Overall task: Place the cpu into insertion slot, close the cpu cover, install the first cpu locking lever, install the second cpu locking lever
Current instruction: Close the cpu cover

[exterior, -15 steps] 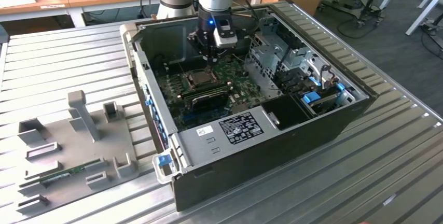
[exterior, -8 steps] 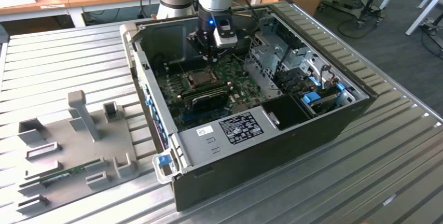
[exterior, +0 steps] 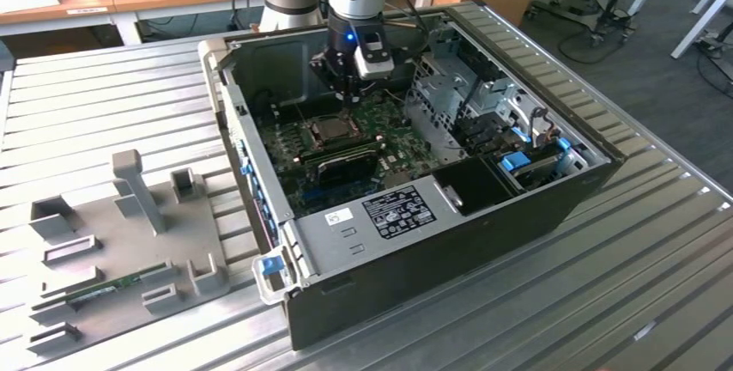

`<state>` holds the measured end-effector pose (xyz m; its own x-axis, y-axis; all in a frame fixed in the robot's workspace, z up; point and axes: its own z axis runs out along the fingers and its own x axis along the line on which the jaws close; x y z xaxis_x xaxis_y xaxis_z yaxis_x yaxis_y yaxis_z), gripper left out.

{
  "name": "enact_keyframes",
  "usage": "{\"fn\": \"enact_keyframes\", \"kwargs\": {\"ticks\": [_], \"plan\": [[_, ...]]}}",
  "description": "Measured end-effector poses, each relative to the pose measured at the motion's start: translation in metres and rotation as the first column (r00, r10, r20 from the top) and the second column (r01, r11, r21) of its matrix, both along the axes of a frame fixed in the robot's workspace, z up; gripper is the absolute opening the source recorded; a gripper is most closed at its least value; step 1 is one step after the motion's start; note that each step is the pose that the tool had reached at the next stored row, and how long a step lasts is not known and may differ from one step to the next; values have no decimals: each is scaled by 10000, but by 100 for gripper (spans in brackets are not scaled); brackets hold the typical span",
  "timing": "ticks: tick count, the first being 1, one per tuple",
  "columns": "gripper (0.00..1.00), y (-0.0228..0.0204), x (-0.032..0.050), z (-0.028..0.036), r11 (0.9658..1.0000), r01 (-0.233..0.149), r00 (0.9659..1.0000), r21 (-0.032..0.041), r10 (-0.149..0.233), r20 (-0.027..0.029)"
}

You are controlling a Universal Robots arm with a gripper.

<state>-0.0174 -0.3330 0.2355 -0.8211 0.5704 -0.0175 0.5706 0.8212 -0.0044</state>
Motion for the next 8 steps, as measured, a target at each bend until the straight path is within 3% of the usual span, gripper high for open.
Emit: {"fn": "enact_keyframes", "kwargs": {"ticks": [8], "plan": [[10,0,-1,-1,9969,-781,9969,0,781,0]]}}
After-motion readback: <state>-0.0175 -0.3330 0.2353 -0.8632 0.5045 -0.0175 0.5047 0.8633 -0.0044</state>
